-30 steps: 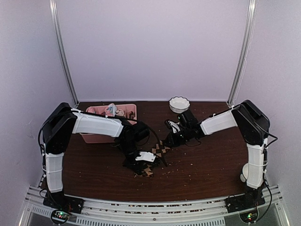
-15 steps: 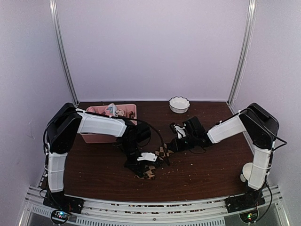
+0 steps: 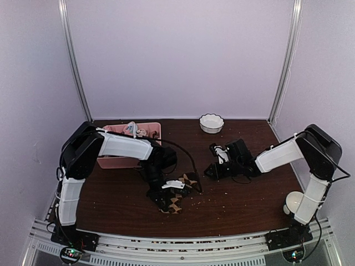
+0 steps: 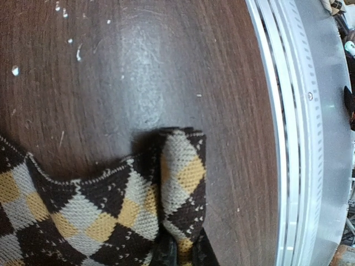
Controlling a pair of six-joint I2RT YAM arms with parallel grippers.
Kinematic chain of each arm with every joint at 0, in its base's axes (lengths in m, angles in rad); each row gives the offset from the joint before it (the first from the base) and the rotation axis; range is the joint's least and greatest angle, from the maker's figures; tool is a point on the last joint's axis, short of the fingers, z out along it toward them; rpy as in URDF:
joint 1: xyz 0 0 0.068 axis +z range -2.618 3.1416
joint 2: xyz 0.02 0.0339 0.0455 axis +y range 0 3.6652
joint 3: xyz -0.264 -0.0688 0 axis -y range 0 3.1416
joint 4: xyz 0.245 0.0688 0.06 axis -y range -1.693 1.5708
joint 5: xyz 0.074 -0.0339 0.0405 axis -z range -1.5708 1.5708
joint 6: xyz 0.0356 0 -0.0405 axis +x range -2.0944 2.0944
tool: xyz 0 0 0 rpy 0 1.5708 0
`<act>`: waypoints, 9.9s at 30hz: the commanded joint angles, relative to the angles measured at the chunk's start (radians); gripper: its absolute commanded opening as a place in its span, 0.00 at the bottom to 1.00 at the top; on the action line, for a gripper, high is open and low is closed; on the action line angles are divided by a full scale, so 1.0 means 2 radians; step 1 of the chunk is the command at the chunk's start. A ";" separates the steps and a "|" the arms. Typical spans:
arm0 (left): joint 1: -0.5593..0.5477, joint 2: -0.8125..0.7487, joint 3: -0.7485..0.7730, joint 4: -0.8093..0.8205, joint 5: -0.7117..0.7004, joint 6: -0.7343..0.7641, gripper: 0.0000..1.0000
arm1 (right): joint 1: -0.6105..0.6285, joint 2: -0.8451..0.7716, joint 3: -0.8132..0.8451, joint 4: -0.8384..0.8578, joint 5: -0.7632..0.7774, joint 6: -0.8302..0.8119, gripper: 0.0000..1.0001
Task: Roll the socks
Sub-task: Roll the sock at the center of the board.
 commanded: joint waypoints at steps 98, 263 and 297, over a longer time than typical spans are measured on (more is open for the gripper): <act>0.073 -0.266 -0.196 0.195 -0.074 -0.074 0.76 | 0.153 0.189 0.070 -0.053 -0.169 -0.036 0.00; -0.017 -0.191 -0.207 0.310 -0.128 -0.007 0.32 | 0.151 0.175 -0.003 -0.008 -0.183 -0.089 0.00; 0.005 -0.058 -0.097 0.175 -0.147 -0.038 0.00 | 0.139 0.107 -0.086 0.078 -0.158 -0.056 0.14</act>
